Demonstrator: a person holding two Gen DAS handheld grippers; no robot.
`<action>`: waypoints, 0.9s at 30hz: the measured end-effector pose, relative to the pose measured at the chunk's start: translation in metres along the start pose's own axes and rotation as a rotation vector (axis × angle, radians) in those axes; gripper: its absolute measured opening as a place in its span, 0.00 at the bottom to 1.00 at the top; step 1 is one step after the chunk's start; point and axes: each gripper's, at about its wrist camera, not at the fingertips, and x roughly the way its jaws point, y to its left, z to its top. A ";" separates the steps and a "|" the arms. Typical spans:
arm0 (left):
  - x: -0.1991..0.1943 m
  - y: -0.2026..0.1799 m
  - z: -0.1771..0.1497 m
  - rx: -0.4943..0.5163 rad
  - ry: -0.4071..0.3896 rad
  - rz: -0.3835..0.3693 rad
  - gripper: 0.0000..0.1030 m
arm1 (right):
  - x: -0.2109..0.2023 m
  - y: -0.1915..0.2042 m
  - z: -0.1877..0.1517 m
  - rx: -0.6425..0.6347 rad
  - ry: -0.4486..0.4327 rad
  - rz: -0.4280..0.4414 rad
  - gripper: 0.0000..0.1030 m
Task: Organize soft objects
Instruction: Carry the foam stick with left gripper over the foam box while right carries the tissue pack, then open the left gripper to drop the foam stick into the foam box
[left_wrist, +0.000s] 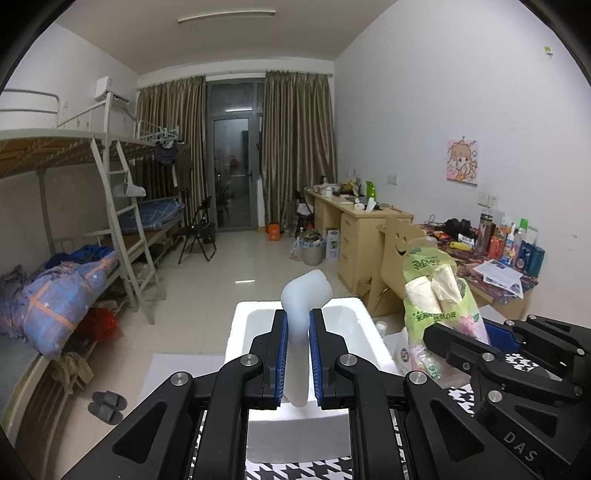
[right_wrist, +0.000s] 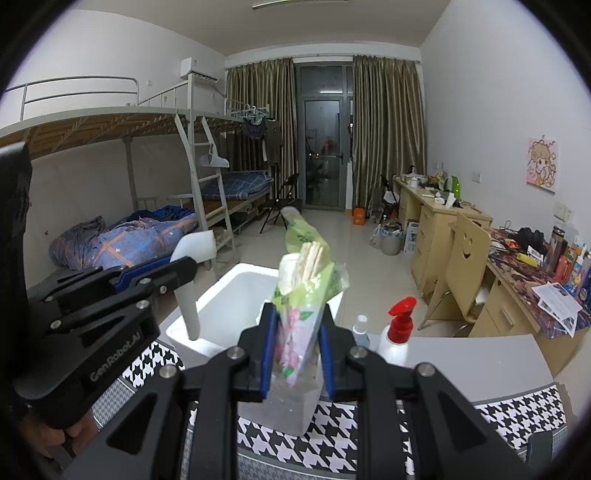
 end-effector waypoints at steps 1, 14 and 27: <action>0.003 0.001 0.001 -0.002 0.003 0.001 0.12 | 0.002 0.001 0.000 -0.001 0.000 0.000 0.25; 0.044 0.004 -0.002 0.003 0.067 0.025 0.13 | 0.028 -0.005 0.004 0.005 0.037 -0.014 0.25; 0.065 0.005 -0.004 0.018 0.086 0.027 0.28 | 0.040 -0.008 0.004 0.014 0.064 -0.013 0.25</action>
